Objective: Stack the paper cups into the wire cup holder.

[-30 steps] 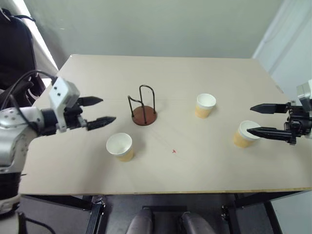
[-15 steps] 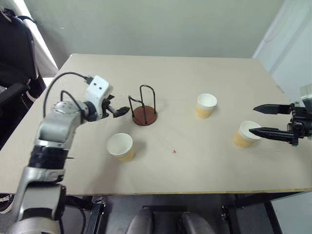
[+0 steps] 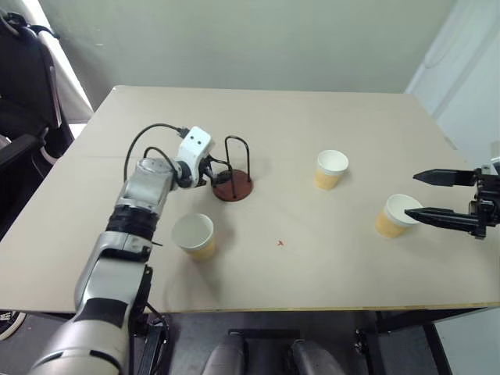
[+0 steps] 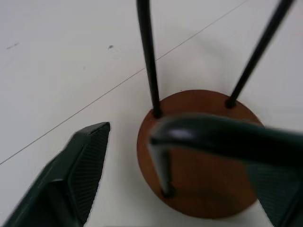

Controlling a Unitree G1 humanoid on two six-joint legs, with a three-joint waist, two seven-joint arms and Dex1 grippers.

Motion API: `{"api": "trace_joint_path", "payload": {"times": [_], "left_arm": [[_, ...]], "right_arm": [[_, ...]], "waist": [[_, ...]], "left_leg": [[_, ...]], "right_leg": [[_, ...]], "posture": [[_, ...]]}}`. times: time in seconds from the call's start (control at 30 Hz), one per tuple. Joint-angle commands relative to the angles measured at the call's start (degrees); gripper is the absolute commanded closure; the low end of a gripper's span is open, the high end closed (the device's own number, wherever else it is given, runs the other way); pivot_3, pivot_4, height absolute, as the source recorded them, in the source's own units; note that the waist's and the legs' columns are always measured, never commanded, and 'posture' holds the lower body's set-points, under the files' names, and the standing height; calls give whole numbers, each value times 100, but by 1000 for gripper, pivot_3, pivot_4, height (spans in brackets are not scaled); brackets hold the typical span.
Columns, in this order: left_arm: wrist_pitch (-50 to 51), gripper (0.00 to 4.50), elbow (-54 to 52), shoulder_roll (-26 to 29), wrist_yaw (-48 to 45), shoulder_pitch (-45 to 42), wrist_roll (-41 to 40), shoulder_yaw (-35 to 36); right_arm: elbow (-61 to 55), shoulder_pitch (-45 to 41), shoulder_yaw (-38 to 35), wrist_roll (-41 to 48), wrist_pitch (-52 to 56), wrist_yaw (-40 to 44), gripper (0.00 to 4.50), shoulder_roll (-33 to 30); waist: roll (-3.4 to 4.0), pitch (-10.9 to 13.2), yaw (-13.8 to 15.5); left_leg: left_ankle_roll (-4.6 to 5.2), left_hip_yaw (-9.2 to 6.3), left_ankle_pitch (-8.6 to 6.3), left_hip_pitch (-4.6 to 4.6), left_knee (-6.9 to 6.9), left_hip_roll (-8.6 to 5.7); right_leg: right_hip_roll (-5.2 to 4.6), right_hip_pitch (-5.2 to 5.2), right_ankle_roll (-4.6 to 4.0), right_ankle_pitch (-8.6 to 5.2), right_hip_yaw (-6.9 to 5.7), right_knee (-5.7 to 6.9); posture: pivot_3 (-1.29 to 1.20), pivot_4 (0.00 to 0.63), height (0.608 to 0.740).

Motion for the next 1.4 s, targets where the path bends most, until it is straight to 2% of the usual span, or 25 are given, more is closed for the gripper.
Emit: {"api": "trace_joint_path", "payload": {"times": [0.03,0.23,0.3,0.6,0.7,0.83,0.9,1.07,1.4], "left_arm": [[-354,1747,228,-48,-104,-283,96,95],[-424,3974,149,-57,-385,-287,41,212],[-309,4446,-90,-11,-600,-230,-65,267],[824,4446,-2573,707,-2185,244,-1240,581],[1156,4446,-3507,885,-2648,490,-1504,303],[911,4446,-4527,1041,-3192,1007,-1488,-331],[807,4446,-4650,1041,-3225,1100,-1429,-456],[-124,4446,-4378,550,-3054,1170,-962,-958],[-645,4446,-3919,161,-3096,1239,-647,-1204]], "right_arm": [[-224,81,-400,122,65,-66,0,-109],[-310,189,-523,135,128,-108,0,-108],[-309,184,-524,135,131,-118,0,-116],[-242,106,-441,105,55,-109,0,-146],[-234,52,-373,103,24,-118,0,-129],[-232,20,-313,93,-4,-140,0,-93],[-241,29,-310,93,-8,-148,0,-81],[-329,114,-385,119,33,-206,0,-50],[-458,301,-552,166,91,-298,0,-45]], "waist": [[0,0,0],[0,0,1],[0,0,0],[-1,0,-1],[0,0,20],[2,-1,23],[1,0,25],[3,-2,25],[4,-2,13]], "left_leg": [[0,0,0,0,5,-1],[0,11,-3,-10,48,-4],[7,11,-11,-12,63,-6],[15,12,-16,-24,77,-15],[18,11,-18,-23,80,-17],[50,12,-37,-15,86,-18],[58,12,-41,-9,86,-18],[79,10,-53,-5,85,-16],[83,11,-57,-3,84,-16]], "right_leg": [[0,2,5,-3,1,0],[0,10,30,-17,11,0],[0,15,35,-21,12,0],[-3,9,45,-20,18,0],[-5,14,45,-20,18,0],[-9,21,45,-20,22,0],[-9,24,45,-20,22,3],[-9,26,38,-11,19,14],[-9,27,37,0,19,12]], "posture": [[0,150,740],[0,150,740],[0,150,740],[0,150,740],[0,150,740],[0,150,740],[0,150,740],[0,150,740],[0,150,740]]}}
